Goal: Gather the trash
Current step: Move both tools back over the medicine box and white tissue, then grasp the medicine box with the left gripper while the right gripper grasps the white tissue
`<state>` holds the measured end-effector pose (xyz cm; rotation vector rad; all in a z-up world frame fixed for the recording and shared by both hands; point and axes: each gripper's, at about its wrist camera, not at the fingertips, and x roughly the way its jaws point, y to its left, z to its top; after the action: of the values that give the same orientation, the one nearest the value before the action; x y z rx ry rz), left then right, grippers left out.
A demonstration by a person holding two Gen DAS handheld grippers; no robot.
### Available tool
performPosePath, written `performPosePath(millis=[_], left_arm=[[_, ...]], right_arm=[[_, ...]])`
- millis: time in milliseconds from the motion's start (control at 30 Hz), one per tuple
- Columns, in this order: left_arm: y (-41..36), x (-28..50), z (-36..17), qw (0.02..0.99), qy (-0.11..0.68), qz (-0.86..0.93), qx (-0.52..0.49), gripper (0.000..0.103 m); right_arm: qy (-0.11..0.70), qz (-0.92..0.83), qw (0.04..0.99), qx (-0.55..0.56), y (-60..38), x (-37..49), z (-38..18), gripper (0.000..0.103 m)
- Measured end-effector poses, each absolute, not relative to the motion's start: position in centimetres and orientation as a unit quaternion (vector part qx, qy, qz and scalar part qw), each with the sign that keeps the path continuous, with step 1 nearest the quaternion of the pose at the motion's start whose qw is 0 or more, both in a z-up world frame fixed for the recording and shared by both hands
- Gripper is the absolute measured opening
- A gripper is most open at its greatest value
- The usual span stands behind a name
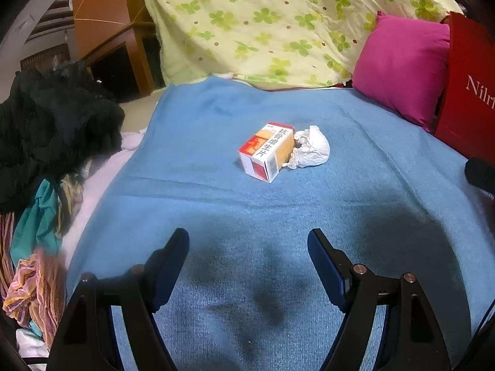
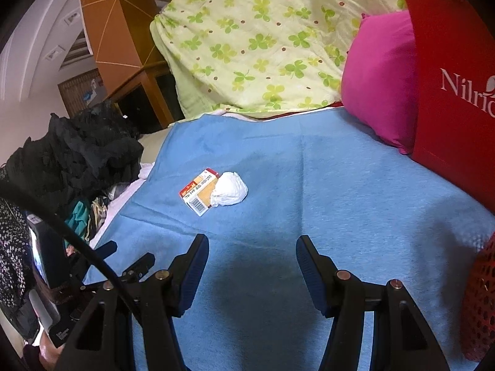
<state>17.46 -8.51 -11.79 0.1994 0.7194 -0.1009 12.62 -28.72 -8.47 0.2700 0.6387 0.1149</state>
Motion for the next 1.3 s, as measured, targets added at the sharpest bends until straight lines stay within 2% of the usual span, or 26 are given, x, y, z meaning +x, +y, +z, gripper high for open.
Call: performPosePath(millis=[733,1300], left_arm=[[-6.7,21.3,-13.5,0.918,0.39,-0.042,0.065,0.079],[-5.7,29.3,-14.9,0.912,0.407,-0.012,0.058,0.079]], right_arm=[[0.353,0.076,0.924,0.128,-26.0,19.8,-10.7,0.063],[0.377,0.083,0.907,0.166,-26.6,27.5,-13.3,0.063]])
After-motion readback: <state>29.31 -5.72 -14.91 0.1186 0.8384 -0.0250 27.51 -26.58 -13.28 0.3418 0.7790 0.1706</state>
